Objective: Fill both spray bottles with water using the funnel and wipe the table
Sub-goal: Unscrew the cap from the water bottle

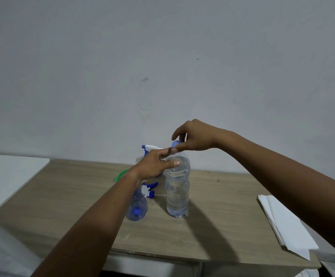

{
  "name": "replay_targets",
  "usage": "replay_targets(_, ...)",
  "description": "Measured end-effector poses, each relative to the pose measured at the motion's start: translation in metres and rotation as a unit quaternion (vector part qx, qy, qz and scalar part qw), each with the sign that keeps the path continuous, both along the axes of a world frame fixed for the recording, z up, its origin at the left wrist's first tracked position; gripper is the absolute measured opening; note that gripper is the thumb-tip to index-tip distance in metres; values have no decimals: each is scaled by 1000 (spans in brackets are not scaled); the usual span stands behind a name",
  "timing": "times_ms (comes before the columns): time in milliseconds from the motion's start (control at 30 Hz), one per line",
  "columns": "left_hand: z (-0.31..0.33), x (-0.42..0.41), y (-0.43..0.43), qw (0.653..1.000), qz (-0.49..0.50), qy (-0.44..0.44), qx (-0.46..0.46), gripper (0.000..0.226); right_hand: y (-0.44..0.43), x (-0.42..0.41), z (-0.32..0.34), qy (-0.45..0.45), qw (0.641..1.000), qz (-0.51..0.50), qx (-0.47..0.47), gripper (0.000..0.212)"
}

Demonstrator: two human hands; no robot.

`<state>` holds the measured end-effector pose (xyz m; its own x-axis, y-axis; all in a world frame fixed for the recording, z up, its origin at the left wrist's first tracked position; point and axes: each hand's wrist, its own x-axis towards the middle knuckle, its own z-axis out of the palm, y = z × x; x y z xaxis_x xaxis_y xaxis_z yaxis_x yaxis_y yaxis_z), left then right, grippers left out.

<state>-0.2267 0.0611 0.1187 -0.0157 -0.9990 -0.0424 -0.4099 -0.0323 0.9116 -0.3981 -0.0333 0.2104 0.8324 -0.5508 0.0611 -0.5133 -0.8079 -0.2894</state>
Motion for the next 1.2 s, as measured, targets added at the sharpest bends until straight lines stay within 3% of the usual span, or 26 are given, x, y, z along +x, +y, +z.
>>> replay_targets(233, -1, 1, 0, 1000, 0, 8, 7, 53, -2, -1, -8, -34, 999, -28, 20, 30)
replay_targets(433, 0, 1, 1, 1000, 3, 14, 10, 56, 0, 1, 2, 53, 998, 24, -3, 18)
replay_targets(567, -1, 1, 1, 1000, 6, 11, 17, 58, 5, 2, 15, 105, 994, 32, 13, 26)
replay_targets(733, 0, -1, 2, 1000, 11, 8, 10, 54, 9, 9, 7, 38, 999, -33, -6, 36)
replay_targets(833, -1, 0, 2, 1000, 12, 6, 16, 61, 7, 10, 3, 22, 999, -33, -4, 29)
replay_targets(1067, 1, -1, 4, 1000, 0, 16, 19, 51, 10, 5, 17, 95, 995, 10, 26, 14)
replay_targets(1200, 2, -1, 5, 1000, 10, 2, 22, 37, 14, 8, 16, 116, 992, 52, -1, 28)
